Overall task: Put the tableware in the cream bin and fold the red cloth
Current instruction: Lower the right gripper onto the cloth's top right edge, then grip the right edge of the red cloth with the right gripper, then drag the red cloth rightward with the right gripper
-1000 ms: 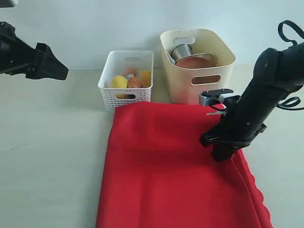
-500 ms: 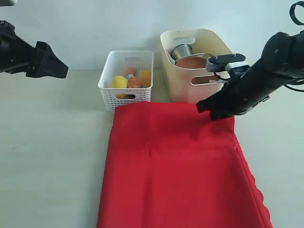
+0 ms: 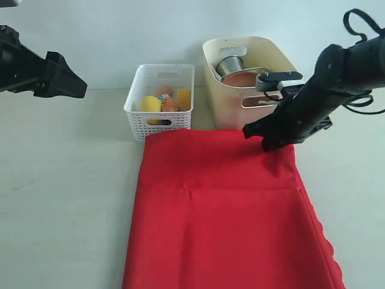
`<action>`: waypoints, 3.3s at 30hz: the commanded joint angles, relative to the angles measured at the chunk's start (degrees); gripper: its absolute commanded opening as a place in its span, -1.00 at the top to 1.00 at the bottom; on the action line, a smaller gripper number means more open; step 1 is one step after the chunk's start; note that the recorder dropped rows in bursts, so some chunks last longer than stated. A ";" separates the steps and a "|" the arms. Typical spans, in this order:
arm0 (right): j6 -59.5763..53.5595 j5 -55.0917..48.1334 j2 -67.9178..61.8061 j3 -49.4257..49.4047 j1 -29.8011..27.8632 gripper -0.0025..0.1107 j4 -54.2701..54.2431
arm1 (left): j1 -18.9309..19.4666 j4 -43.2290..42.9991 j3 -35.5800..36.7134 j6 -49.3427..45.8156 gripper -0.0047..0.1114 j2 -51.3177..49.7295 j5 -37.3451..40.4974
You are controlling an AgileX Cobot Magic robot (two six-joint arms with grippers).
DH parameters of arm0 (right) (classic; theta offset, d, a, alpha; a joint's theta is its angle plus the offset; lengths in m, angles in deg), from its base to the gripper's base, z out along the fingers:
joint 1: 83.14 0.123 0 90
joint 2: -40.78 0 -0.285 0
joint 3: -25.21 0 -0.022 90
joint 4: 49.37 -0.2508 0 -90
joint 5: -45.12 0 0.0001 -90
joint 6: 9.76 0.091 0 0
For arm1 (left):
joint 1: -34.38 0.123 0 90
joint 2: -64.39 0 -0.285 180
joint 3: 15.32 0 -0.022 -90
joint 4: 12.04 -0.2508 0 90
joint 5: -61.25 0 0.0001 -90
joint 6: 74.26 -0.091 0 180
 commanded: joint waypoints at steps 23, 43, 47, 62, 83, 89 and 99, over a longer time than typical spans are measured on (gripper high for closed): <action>5.17 -5.38 18.74 -18.89 -2.80 -0.29 5.30 | -0.22 -1.51 5.74 3.45 0.90 13.19 -5.42; -10.18 5.54 6.63 -20.36 -5.87 -0.29 -15.38 | -0.22 7.67 17.20 3.37 0.90 39.47 -21.96; -13.65 3.61 4.34 -19.26 -5.35 -0.28 -17.70 | -0.22 9.61 17.20 3.37 0.90 39.50 -23.22; -24.58 1.81 4.23 -19.26 -5.35 0.81 -23.32 | -0.22 10.13 17.20 3.37 0.90 39.50 -23.49; 2.86 -11.57 4.23 -17.28 -26.22 0.96 12.13 | -0.22 10.13 17.20 2.25 0.90 40.09 -20.23; 5.33 -19.83 4.23 -8.26 -39.00 0.96 18.82 | -0.22 9.47 17.20 2.21 0.90 47.08 -19.84; 5.22 -20.40 -4.95 5.05 -46.39 0.29 10.07 | -0.22 10.79 17.20 2.47 0.90 53.82 -19.09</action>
